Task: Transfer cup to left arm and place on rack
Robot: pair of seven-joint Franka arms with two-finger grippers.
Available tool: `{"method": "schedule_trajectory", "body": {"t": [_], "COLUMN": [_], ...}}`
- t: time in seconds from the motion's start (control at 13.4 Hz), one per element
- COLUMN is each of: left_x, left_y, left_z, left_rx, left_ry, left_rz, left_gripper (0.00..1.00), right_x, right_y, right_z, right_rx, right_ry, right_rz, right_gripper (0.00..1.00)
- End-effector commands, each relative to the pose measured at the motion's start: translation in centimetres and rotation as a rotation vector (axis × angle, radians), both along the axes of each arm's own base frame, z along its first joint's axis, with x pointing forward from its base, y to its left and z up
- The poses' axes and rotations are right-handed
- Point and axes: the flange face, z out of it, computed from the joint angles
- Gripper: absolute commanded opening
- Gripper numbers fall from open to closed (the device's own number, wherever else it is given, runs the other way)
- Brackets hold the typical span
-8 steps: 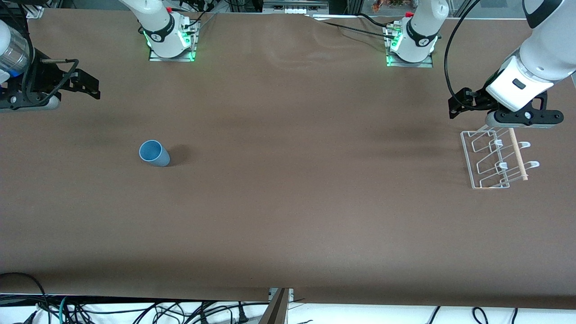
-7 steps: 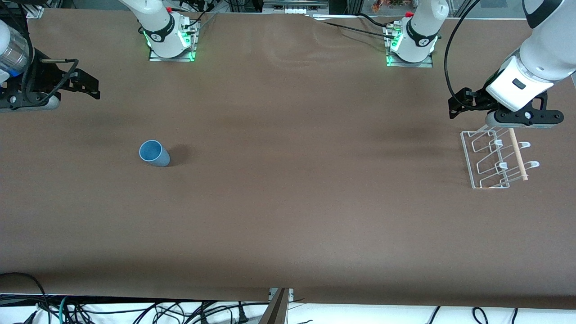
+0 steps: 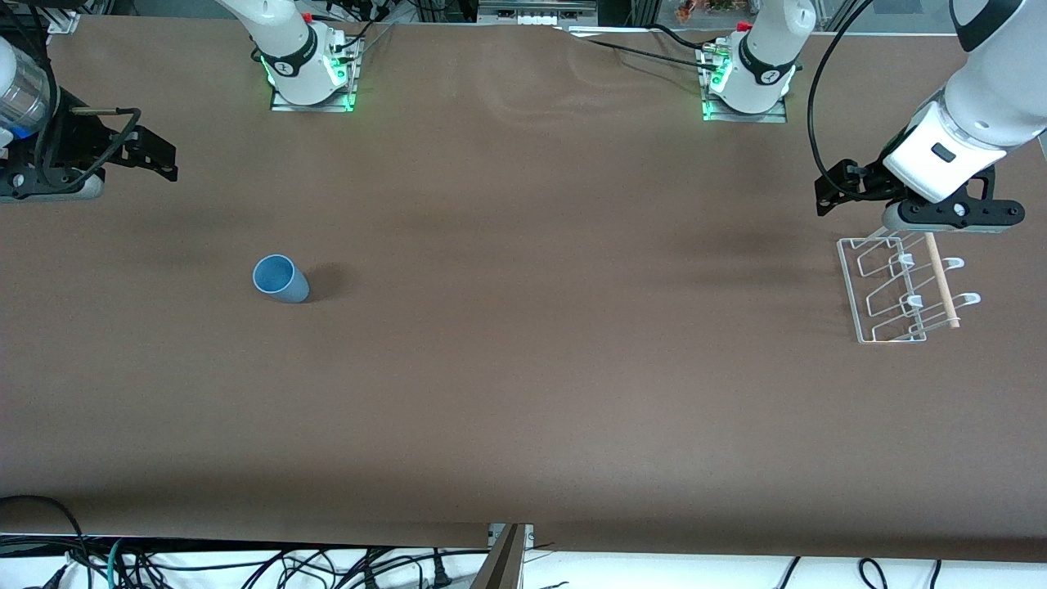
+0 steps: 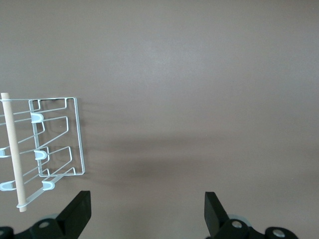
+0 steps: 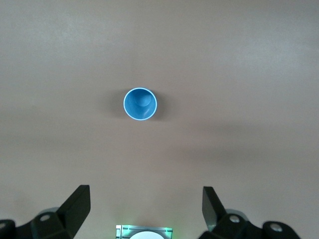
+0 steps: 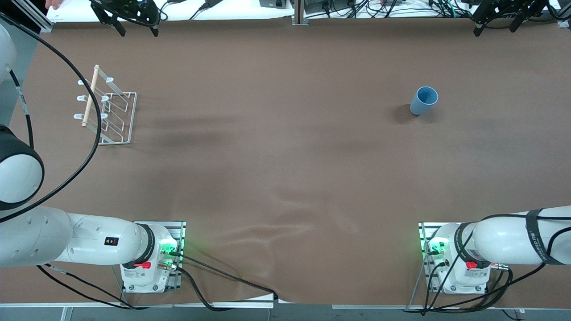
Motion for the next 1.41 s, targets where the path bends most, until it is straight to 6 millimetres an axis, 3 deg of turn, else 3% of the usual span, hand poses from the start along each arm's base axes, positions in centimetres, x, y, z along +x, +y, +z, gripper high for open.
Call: {"method": "schedule_trajectory", "body": {"t": [0.0, 1.34], "left_x": [-0.1, -0.3], "left_y": [0.0, -0.4], "left_z": [0.7, 0.7], "left_rx": [0.003, 0.003], "left_ry": [0.001, 0.002], "left_rz": [0.001, -0.005], "left_gripper": [1.00, 1.00], "right_x": [0.5, 0.5], "right_y": [-0.2, -0.2], "right_z": [0.0, -1.6], "right_rx": [-0.019, -0.008], "right_ry": [0.009, 0.056], "right_rz": [-0.002, 0.034], "right_gripper": [0.99, 0.99]}}
